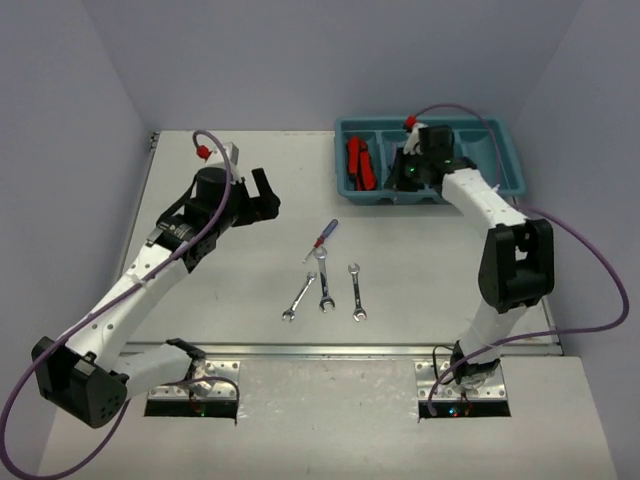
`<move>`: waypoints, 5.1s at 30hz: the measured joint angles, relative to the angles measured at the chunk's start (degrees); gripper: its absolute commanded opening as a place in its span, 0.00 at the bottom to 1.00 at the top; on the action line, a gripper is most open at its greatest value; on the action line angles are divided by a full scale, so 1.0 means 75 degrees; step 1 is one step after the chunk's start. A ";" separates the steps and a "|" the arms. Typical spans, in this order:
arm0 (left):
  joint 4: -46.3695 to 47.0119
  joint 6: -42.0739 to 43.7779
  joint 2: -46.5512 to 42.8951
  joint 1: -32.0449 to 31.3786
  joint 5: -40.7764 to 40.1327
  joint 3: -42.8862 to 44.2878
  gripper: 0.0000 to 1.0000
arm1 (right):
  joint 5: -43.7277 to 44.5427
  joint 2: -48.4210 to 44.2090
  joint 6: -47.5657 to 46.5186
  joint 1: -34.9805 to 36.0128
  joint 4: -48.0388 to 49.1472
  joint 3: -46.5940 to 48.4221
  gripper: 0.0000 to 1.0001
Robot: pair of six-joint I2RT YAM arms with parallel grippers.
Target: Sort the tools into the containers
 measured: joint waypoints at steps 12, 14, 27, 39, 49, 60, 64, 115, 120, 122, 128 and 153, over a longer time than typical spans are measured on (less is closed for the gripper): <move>-0.0715 0.1099 -0.0743 0.0000 -0.0478 -0.1756 1.00 | 0.2593 0.3354 -0.2327 -0.1663 -0.2269 0.5646 0.17; -0.0660 0.1135 -0.0846 0.0000 -0.0478 -0.1756 1.00 | 0.2692 0.3672 -0.2521 -0.1690 -0.2569 0.5673 0.32; -0.0459 0.1348 -0.0933 0.0000 -0.0120 -0.1755 1.00 | 0.3093 0.3386 -0.2151 -0.1504 -0.3280 0.5383 0.78; -0.1003 0.1266 0.2846 -0.2083 0.0264 0.0495 1.00 | 0.0758 -0.1673 -0.1160 0.0859 -0.2276 0.0307 0.92; -0.0208 0.1452 0.6408 -0.2106 0.0018 0.3202 0.71 | 0.0812 -0.3569 -0.0754 0.0565 -0.2213 -0.1616 0.94; -0.0254 0.1696 0.8252 -0.1742 -0.0104 0.4420 0.38 | 0.0703 -0.4761 -0.0656 0.0576 -0.1690 -0.1772 0.95; -0.0246 0.1677 0.8295 -0.1580 -0.0144 0.4419 0.19 | 0.0411 -0.4614 -0.0613 0.0576 -0.1577 -0.1957 0.99; 0.0613 -0.0451 0.0580 -0.0906 -0.1355 0.0409 1.00 | 0.2474 0.0506 -0.1247 -0.0216 -0.0257 0.1124 0.00; -0.0638 0.0451 0.0257 -0.0906 -0.1394 0.0270 1.00 | 0.3605 0.2504 -0.2212 -0.1325 -0.1354 0.3587 0.00; -0.0920 0.0747 -0.0021 -0.0906 -0.1309 0.0051 1.00 | 0.3742 0.3263 -0.2565 -0.1499 -0.1695 0.4699 0.00; -0.0964 0.1132 -0.1368 -0.0906 -0.1241 -0.1371 1.00 | 0.3926 0.4457 -0.3278 -0.1556 -0.1848 0.6081 0.86; -0.0760 0.0940 -0.2112 -0.0906 -0.2096 -0.2152 1.00 | 0.3592 -0.0670 0.0892 0.3618 -0.1954 -0.0794 0.84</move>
